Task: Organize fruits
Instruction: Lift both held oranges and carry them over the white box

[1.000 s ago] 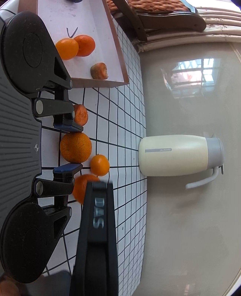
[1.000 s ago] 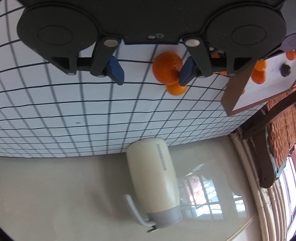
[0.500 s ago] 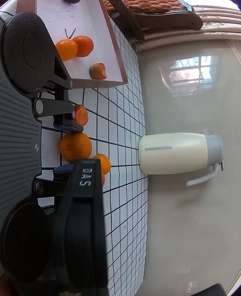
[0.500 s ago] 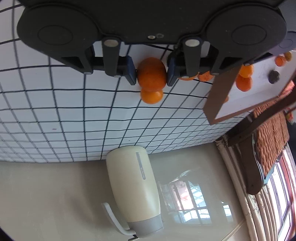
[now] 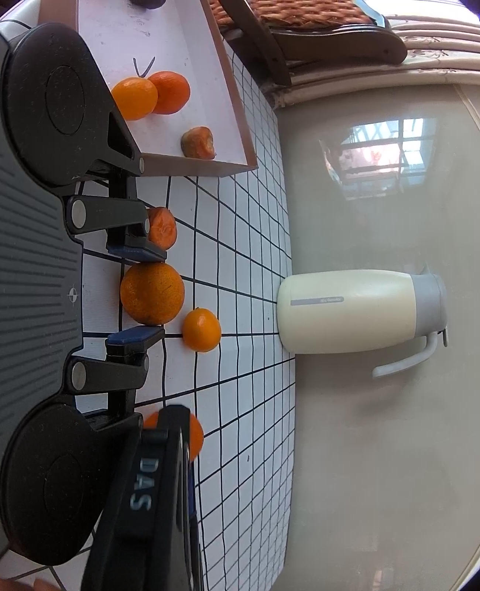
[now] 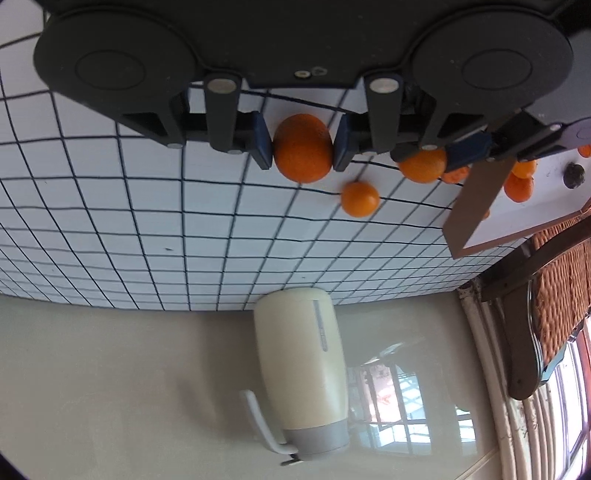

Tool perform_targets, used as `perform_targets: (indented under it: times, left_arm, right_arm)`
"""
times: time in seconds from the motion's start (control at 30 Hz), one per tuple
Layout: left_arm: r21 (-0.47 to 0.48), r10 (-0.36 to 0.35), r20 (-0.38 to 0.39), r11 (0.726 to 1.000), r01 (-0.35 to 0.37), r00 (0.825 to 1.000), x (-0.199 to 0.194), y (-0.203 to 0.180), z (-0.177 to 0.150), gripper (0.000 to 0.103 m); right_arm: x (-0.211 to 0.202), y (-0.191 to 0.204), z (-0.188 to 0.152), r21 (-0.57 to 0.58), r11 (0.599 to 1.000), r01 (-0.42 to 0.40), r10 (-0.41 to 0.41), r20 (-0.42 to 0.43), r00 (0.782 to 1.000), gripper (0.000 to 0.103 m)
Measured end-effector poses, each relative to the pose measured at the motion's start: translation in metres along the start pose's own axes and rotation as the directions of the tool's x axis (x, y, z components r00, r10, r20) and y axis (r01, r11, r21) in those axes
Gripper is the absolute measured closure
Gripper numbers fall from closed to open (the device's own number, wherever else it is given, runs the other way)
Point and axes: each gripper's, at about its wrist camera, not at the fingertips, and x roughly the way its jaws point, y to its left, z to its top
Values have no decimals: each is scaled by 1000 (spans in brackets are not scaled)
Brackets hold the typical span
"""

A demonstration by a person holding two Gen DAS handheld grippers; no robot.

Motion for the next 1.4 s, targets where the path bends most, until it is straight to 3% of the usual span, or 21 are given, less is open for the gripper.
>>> perform_targets:
  times: [0.33, 0.73, 1.4]
  left_arm:
    - [-15, -3, -29, 1000, 3, 1000, 8, 0, 1, 66]
    - [-32, -27, -1, 999, 27, 1000, 1, -1, 0, 66]
    - [-11, -79, 33, 997, 80, 996, -68, 17, -7, 66]
  right_arm:
    - [2, 1, 0, 13, 1000, 0, 0, 11, 1000, 76]
    - [-10, -1, -1, 14, 1000, -11, 10, 29, 1000, 76]
    - [-80, 9, -15, -48, 994, -101, 104, 64, 993, 76]
